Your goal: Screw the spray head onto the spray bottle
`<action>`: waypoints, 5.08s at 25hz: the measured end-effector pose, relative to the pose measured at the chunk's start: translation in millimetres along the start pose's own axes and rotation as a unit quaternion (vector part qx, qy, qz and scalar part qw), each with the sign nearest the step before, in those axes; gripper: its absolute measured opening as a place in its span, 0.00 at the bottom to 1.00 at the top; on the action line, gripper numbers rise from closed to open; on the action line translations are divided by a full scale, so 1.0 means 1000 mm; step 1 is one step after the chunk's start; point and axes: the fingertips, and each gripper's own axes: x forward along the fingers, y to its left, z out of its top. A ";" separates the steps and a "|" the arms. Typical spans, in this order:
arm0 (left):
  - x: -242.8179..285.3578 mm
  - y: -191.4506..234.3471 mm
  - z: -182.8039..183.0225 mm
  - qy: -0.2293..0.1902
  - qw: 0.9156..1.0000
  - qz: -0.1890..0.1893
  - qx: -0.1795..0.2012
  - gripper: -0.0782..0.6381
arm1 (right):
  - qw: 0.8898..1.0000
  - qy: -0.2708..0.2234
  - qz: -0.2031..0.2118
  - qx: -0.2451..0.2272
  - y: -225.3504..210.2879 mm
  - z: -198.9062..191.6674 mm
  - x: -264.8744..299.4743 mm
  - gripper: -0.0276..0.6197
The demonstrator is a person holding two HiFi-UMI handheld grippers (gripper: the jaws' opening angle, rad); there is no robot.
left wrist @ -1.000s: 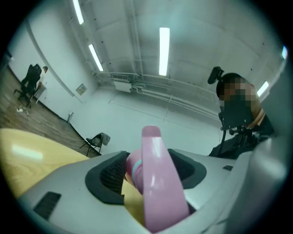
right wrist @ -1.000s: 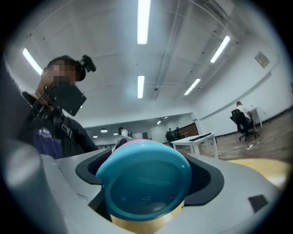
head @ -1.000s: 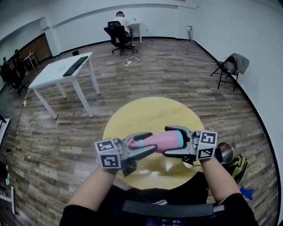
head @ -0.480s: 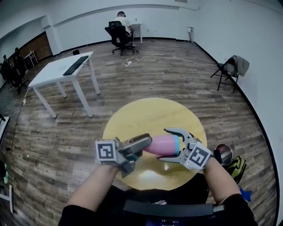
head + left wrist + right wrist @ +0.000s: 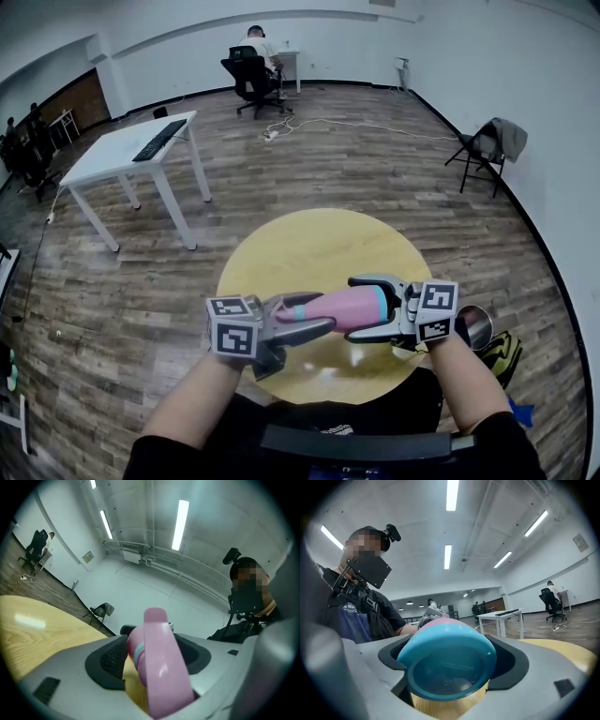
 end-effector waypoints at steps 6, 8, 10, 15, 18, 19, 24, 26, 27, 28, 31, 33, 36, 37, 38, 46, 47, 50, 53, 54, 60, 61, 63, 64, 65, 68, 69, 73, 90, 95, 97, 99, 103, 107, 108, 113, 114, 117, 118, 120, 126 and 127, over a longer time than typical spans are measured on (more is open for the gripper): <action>0.002 -0.008 -0.012 0.055 0.989 0.031 0.131 0.52 | 0.997 0.042 0.026 0.062 0.004 -0.018 0.006 0.79; 0.006 -0.014 -0.022 0.095 0.971 0.041 0.215 0.52 | 0.993 0.048 0.043 0.096 0.006 -0.025 0.007 0.80; 0.010 -0.020 -0.034 0.134 0.941 0.042 0.309 0.52 | 0.983 0.008 0.056 0.174 -0.004 -0.019 0.001 0.81; 0.014 -0.027 -0.037 0.134 0.925 0.033 0.353 0.52 | 0.970 -0.038 0.078 0.229 -0.006 -0.009 -0.004 0.81; 0.002 -0.018 -0.015 0.071 0.961 0.033 0.266 0.52 | 0.976 -0.033 0.085 0.197 0.000 -0.004 -0.003 0.82; 0.000 -0.016 -0.010 0.054 0.970 0.031 0.237 0.52 | 0.976 -0.040 0.085 0.196 0.000 0.000 -0.005 0.82; 0.005 -0.019 -0.002 0.032 0.987 0.017 0.154 0.52 | 0.980 -0.051 0.071 0.177 0.002 0.014 -0.003 0.79; 0.003 -0.015 0.003 0.016 0.995 0.013 0.095 0.52 | 0.989 -0.024 0.057 0.135 0.007 0.011 0.001 0.79; 0.001 -0.012 0.006 0.003 0.998 0.010 0.056 0.52 | 0.994 -0.003 0.045 0.103 0.009 0.007 0.004 0.79; -0.001 -0.007 0.011 -0.018 1.000 0.007 0.011 0.52 | 0.998 0.023 0.029 0.058 0.012 0.001 0.007 0.79; -0.014 0.016 0.027 -0.102 0.986 -0.001 -0.131 0.47 | 0.976 0.137 -0.047 -0.165 0.012 -0.020 0.014 0.79; -0.021 0.022 0.033 -0.143 0.974 -0.010 -0.173 0.44 | 0.934 0.168 -0.083 -0.303 0.013 -0.022 0.015 0.79; -0.021 0.016 0.043 -0.158 0.975 -0.012 -0.153 0.43 | 0.905 0.130 -0.093 -0.394 0.016 -0.015 0.017 0.79; -0.021 0.015 0.046 -0.156 0.978 -0.010 -0.141 0.43 | 0.917 0.108 -0.093 -0.373 0.015 -0.011 0.017 0.79; -0.021 0.014 0.049 -0.155 0.979 -0.006 -0.131 0.43 | 0.938 0.080 -0.095 -0.324 0.011 -0.005 0.016 0.79; -0.023 0.001 0.053 -0.155 0.987 0.014 -0.046 0.43 | 0.975 -0.102 -0.005 0.195 -0.028 0.016 -0.018 0.91; -0.021 -0.002 0.051 -0.153 0.988 0.010 -0.036 0.43 | 0.972 -0.099 0.007 0.214 -0.027 0.014 -0.015 0.91; -0.017 -0.010 0.051 -0.152 0.988 0.004 -0.005 0.43 | 0.968 -0.072 0.044 0.237 -0.015 0.008 -0.001 0.90; -0.020 -0.005 0.053 -0.162 0.986 0.013 -0.027 0.41 | 0.979 -0.065 0.044 0.189 -0.003 0.013 0.005 0.78; -0.023 0.000 0.056 -0.171 0.984 0.014 -0.052 0.40 | 0.989 -0.045 0.025 0.138 0.000 0.012 0.007 0.77; -0.037 0.025 0.056 -0.213 0.967 0.023 -0.139 0.37 | 0.889 0.159 -0.131 -0.409 -0.001 -0.021 0.017 0.77; -0.037 0.028 0.056 -0.218 0.965 0.024 -0.146 0.37 | 0.863 0.164 -0.148 -0.455 -0.003 -0.023 0.018 0.77; -0.041 0.032 0.057 -0.225 0.962 0.026 -0.151 0.37 | 0.876 0.142 -0.153 -0.436 -0.005 -0.021 0.020 0.78; -0.043 0.031 0.059 -0.228 0.962 0.028 -0.145 0.37 | 0.906 0.116 -0.147 -0.379 -0.005 -0.016 0.018 0.79; -0.047 0.029 0.062 -0.233 0.963 0.029 -0.136 0.37 | 0.942 0.081 -0.137 -0.294 -0.008 -0.010 0.013 0.85; -0.053 0.018 0.072 -0.238 0.966 0.031 -0.095 0.37 | 0.995 -0.047 -0.084 0.023 -0.023 0.013 -0.010 0.90; -0.052 0.014 0.072 -0.230 0.969 0.034 -0.080 0.37 | 0.988 -0.085 -0.058 0.114 -0.028 0.019 -0.016 0.90; -0.039 0.000 0.066 -0.211 0.976 0.025 -0.042 0.37 | 0.954 -0.113 0.031 0.275 -0.023 0.017 -0.008 0.90; -0.053 0.020 0.063 -0.246 0.960 0.022 -0.132 0.37 | 0.980 0.016 -0.097 -0.173 0.006 0.004 0.013 0.89; -0.060 0.014 0.075 -0.257 0.959 0.020 -0.117 0.37 | 0.993 -0.084 -0.057 0.059 -0.017 0.027 -0.015 0.89; -0.058 0.011 0.074 -0.258 0.959 0.018 -0.112 0.37 | 0.986 -0.096 -0.043 0.126 -0.022 0.027 -0.013 0.89; -0.052 0.009 0.072 -0.252 0.962 0.018 -0.101 0.37 | 0.973 -0.102 -0.003 0.209 -0.021 0.024 -0.007 0.89; -0.049 0.003 0.071 -0.243 0.966 0.013 -0.091 0.37 | 0.977 -0.092 0.033 0.189 -0.004 0.030 0.003 0.75; -0.050 0.003 0.069 -0.241 0.964 -0.001 -0.116 0.37 | 0.983 0.017 -0.022 -0.180 0.022 0.014 0.009 0.75; -0.048 0.002 0.068 -0.236 0.965 0.002 -0.112 0.37 | 0.957 0.061 -0.048 -0.280 0.021 0.002 0.010 0.76; -0.042 0.001 0.066 -0.217 0.971 0.007 -0.096 0.37 | 0.989 0.027 -0.040 -0.138 0.015 0.000 0.008 0.76; -0.041 -0.003 0.064 -0.211 0.974 0.003 -0.083 0.37 | 1.000 0.002 -0.004 -0.003 0.010 0.002 0.004 0.76; -0.033 -0.014 0.053 -0.174 0.985 0.016 -0.003 0.38 | 0.912 -0.103 0.081 0.389 -0.018 0.007 -0.005 0.75; -0.030 -0.014 0.049 -0.165 0.986 0.024 0.009 0.38 | 0.879 -0.132 0.090 0.449 -0.024 0.009 -0.005 0.75; -0.031 -0.008 0.047 -0.167 0.986 0.027 -0.012 0.38 | 0.879 -0.154 0.087 0.443 -0.023 0.013 -0.004 0.75; -0.046 0.007 0.056 -0.209 0.973 0.006 -0.094 0.38 | 0.991 -0.089 -0.006 0.101 -0.006 0.030 -0.016 0.87; -0.047 0.008 0.056 -0.210 0.972 0.003 -0.106 0.38 | 0.997 -0.070 -0.030 0.017 -0.001 0.030 -0.019 0.93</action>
